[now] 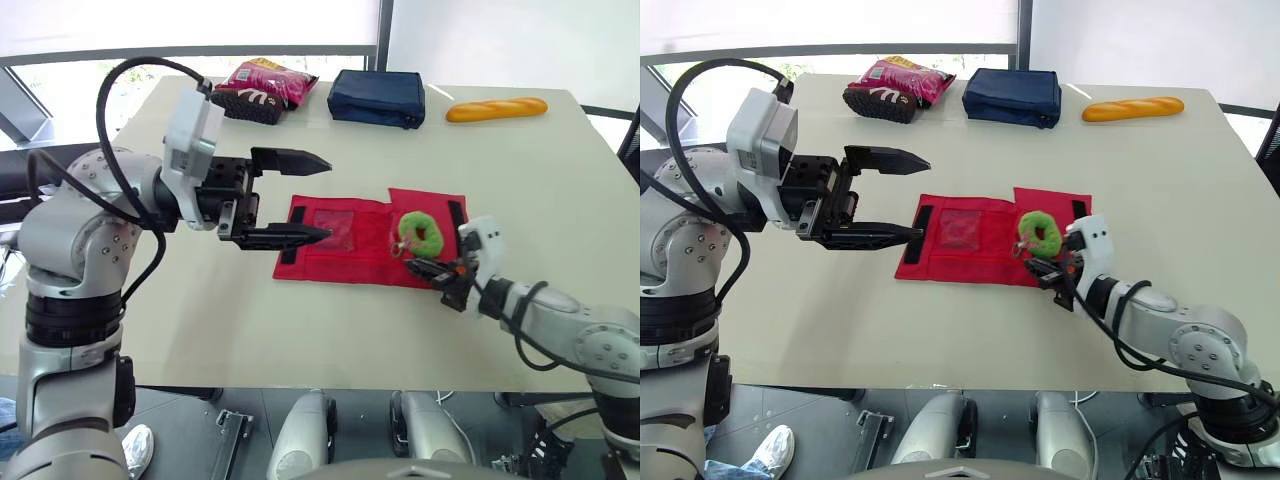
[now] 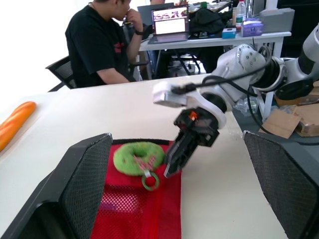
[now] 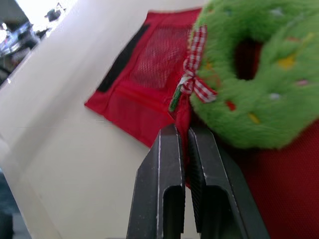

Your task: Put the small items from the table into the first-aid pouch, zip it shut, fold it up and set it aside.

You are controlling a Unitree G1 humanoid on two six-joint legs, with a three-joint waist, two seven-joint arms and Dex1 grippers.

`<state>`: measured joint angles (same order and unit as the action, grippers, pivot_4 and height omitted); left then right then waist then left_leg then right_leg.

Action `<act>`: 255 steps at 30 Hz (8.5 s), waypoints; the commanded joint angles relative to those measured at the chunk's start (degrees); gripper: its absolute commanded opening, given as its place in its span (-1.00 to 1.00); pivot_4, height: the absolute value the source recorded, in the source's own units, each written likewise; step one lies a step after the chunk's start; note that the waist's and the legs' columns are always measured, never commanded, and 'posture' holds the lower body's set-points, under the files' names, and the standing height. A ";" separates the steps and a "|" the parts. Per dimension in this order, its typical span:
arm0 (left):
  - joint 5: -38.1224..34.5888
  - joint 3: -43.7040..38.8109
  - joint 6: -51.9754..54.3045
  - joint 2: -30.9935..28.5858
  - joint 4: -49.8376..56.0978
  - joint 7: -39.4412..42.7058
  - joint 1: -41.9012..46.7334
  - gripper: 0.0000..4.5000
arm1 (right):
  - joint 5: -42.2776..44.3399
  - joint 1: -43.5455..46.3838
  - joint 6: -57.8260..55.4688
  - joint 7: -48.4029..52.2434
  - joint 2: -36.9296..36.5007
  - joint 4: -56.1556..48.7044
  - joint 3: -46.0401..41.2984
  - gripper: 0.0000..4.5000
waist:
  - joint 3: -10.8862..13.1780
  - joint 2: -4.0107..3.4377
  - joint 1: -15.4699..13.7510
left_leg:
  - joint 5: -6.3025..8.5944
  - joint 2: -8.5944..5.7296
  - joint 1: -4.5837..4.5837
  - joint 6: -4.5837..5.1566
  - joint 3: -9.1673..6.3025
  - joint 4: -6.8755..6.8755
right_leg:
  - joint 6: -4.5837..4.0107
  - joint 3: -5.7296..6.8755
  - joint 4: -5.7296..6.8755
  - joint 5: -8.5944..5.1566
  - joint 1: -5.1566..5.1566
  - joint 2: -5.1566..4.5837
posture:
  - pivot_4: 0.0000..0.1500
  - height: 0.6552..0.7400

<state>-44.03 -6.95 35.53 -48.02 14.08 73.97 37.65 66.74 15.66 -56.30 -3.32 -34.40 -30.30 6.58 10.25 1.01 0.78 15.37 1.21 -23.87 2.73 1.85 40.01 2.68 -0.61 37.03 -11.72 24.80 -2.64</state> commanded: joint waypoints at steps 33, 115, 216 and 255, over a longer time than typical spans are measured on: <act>6.57 -5.46 -2.66 3.60 -2.19 -16.92 -22.62 1.00 | -24.48 -19.52 30.85 48.88 -12.68 -6.37 -24.98 0.93 | 0.00 0.11 -0.31 | 0.00 0.05 0.07 0.00 0.05 0.00 | 0.04 0.02 -0.02 -0.01 -0.03 -0.01 | 1.00 0.44; 5.68 0.84 21.83 -2.32 -35.57 -7.22 4.72 -1.00 | -48.11 17.32 35.22 52.99 -1.23 24.30 9.08 -0.95 | 0.02 0.30 -0.03 | 0.00 -0.04 -0.09 -0.02 0.04 0.00 | -0.20 0.14 0.03 0.15 0.12 -0.10 | 1.00 0.44; 13.56 14.42 18.42 39.27 -41.78 -9.81 10.49 1.00 | -20.99 -23.40 19.54 48.17 -13.53 -10.49 -40.67 0.66 | -0.04 0.29 -1.56 | 0.00 -0.24 0.01 -0.01 -0.32 0.08 | 0.02 0.15 0.10 -0.03 -0.13 -0.12 | 1.00 0.44; 11.83 8.83 3.80 21.94 -13.44 -2.18 5.96 1.00 | -40.61 2.49 34.70 52.76 -3.00 16.43 -10.64 -0.98 | 0.01 0.12 0.01 | -0.02 -0.16 0.04 -0.03 -0.30 0.07 | -0.08 0.13 0.17 0.19 -0.08 -0.06 | 1.00 0.44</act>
<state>-31.71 3.56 40.95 -25.12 -2.23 71.29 43.22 24.21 16.81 -21.02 49.53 -37.30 -11.55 -2.52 10.26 1.13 0.79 15.35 1.06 -23.83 2.70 1.54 40.08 2.58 -0.47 37.20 -11.55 24.72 -2.69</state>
